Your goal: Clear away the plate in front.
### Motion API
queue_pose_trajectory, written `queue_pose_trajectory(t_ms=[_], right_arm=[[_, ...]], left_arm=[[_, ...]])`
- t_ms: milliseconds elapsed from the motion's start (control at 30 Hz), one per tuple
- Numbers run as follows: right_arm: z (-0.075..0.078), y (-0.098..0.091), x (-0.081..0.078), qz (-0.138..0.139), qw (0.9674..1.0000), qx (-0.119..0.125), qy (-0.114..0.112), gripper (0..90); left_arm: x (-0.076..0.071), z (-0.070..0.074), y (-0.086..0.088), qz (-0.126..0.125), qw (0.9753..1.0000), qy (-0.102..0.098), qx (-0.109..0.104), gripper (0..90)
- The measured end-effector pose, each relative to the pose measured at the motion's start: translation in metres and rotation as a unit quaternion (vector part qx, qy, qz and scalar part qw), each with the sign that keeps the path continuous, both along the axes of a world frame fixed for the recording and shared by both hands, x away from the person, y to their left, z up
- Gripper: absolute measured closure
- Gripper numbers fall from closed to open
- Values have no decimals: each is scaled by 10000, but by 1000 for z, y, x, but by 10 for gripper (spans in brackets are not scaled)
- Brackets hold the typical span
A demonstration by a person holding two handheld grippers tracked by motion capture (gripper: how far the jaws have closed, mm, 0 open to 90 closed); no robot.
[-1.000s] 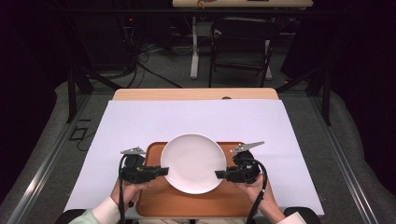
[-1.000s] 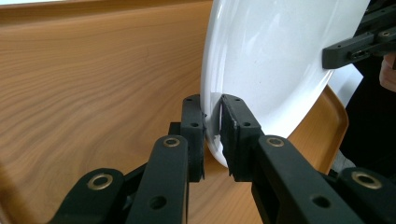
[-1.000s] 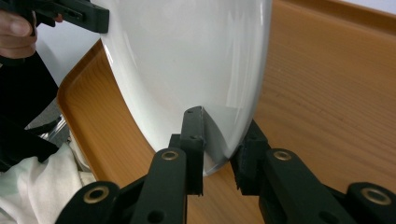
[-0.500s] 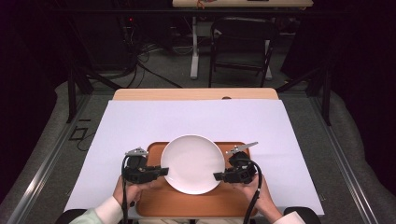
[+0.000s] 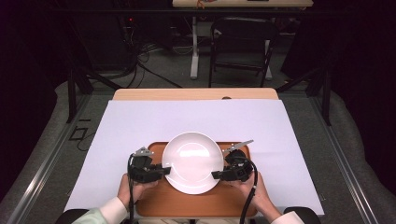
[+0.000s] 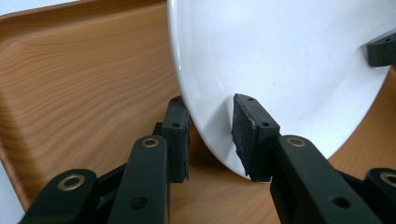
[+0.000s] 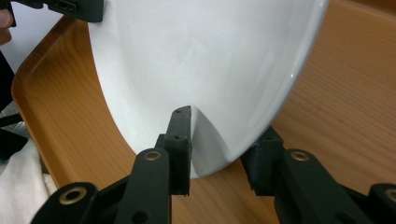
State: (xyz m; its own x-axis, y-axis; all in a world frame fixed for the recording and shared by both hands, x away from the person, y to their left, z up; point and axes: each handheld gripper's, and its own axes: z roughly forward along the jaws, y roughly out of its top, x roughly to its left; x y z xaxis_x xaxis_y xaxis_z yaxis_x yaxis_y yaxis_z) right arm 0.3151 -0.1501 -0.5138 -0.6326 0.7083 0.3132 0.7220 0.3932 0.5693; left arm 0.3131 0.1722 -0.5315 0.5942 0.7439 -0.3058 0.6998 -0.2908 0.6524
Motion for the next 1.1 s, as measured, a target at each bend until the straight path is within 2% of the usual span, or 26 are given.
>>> queue_pose_trajectory(t_ms=[100,200,333,467,633,700,800,867,900,1100], right_arm=[[-1,1,0,-13,9999,-90,-62,638],[-2,0,2,-29,9999,-121,-16,631],[-1,2,2,21,9999,-152,-36,631],[-2,1,0,-7,9998,-134,115,626],[-2,3,-3,-34,9997,-194,133,611],[-4,3,-3,-42,9996,-202,214,605],[-5,3,-4,-60,9993,-209,290,598],[-6,5,-3,-63,9993,-184,309,594],[-6,6,-3,-71,9994,-178,305,593],[-8,5,-3,-27,9990,-198,396,577]], left_arm=[[0,0,-2,-44,10000,-23,61,653],[0,0,-2,-75,9999,-42,97,648],[1,-2,-2,-64,9999,36,120,639],[-1,-3,-3,-123,9997,138,162,635],[-2,-3,-3,-174,9994,204,200,629],[-2,-3,-3,-205,9993,217,242,627],[-3,-6,-2,-167,9990,395,149,625],[-4,-7,-2,-120,9988,448,145,611],[-4,-9,-2,-111,9983,547,165,604],[-6,-7,-5,-189,9982,467,311,592]])
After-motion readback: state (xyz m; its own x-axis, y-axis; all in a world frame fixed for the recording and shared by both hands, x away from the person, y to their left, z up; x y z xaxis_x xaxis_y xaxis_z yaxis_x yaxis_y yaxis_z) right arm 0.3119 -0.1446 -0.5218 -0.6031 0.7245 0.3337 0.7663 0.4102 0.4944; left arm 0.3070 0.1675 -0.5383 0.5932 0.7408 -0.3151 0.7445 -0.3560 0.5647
